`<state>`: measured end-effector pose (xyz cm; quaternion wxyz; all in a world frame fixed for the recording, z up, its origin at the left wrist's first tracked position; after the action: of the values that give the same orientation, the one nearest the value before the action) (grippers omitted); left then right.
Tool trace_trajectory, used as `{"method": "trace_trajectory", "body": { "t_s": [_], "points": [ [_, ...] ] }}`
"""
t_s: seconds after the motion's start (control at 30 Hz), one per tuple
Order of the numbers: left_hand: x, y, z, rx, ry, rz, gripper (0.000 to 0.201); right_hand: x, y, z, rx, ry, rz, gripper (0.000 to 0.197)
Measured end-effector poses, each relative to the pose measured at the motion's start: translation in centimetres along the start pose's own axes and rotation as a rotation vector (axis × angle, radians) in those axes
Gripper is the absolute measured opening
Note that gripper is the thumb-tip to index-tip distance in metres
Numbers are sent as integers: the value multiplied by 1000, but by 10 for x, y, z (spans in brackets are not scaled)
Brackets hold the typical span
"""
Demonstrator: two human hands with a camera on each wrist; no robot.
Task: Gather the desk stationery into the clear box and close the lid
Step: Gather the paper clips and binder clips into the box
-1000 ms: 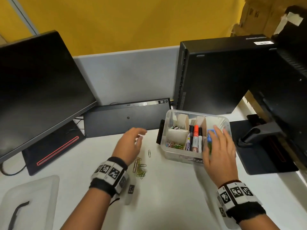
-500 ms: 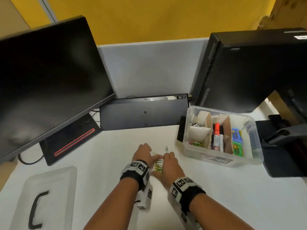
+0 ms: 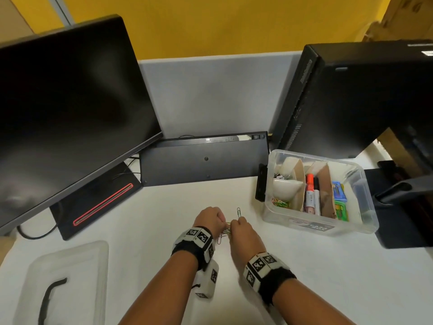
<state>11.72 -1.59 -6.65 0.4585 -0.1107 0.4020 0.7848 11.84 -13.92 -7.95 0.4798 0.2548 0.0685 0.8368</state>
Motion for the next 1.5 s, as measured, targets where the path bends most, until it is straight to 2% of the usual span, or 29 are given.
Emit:
{"method": "trace_trajectory", "body": {
  "t_s": [0.07,0.2,0.3,0.33,0.4,0.47,0.57,0.63,0.7,0.77,0.8,0.9,0.97,1.03,1.07,1.17,1.23,1.27,1.33,1.5],
  "points": [
    [1,-1,0,11,-25,-17,20,0,1,0,0,86,59,32],
    [2,0,-1,19,-54,-20,9,-9,-2,3,-35,140,141,25],
    [2,4,0,36,-12,-19,20,-20,-6,5,-63,6,104,21],
    [4,6,1,33,28,-22,19,-24,-7,8,-76,-129,53,20],
    [10,9,3,-4,184,-39,16,-33,-7,14,-83,-566,-66,20],
    [17,13,8,-61,405,-33,15,-39,-3,20,-22,-1065,-177,15],
    [23,21,18,-93,727,-57,10,-39,6,26,80,-1612,-277,17],
    [23,27,22,-40,879,-60,13,-40,9,27,122,-1883,-322,24],
    [24,33,23,23,1028,-29,18,-40,10,27,146,-1976,-356,31],
    [24,37,23,58,1216,30,18,-41,8,29,161,-1832,-364,39],
    [25,39,23,56,1304,54,17,-42,6,30,167,-1655,-345,39],
    [27,41,22,44,1493,81,21,-43,1,30,165,-887,-152,26],
    [28,41,22,50,1478,101,22,-44,1,26,174,-421,-27,17],
    [28,38,21,72,1300,93,22,-42,3,26,202,-173,16,7],
    [29,37,20,70,1095,71,25,-41,3,27,207,-100,40,13],
    [36,31,10,23,187,-53,24,-38,0,29,152,-12,84,18],
    [38,32,0,36,-101,-39,36,-33,-1,26,122,62,120,17],
    [40,30,-5,43,-144,-31,44,-30,-1,24,127,108,134,19],
    [40,26,-11,14,-147,-42,46,-26,-1,19,124,170,132,22],
    [30,24,-12,-43,-181,-109,19,-19,-1,15,121,279,74,24]
  ]
}}
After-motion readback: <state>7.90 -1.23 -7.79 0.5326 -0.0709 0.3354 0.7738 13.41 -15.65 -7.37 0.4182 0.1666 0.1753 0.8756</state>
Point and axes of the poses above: each hand's wrist, its own y-axis away from the middle knuckle, its own z-axis out of the back of the hand, x = y × z, the point moved 1 cm from there along -y, towards the middle knuckle, and after that the axes turned 5 degrees about x, right-handed, at the moved point
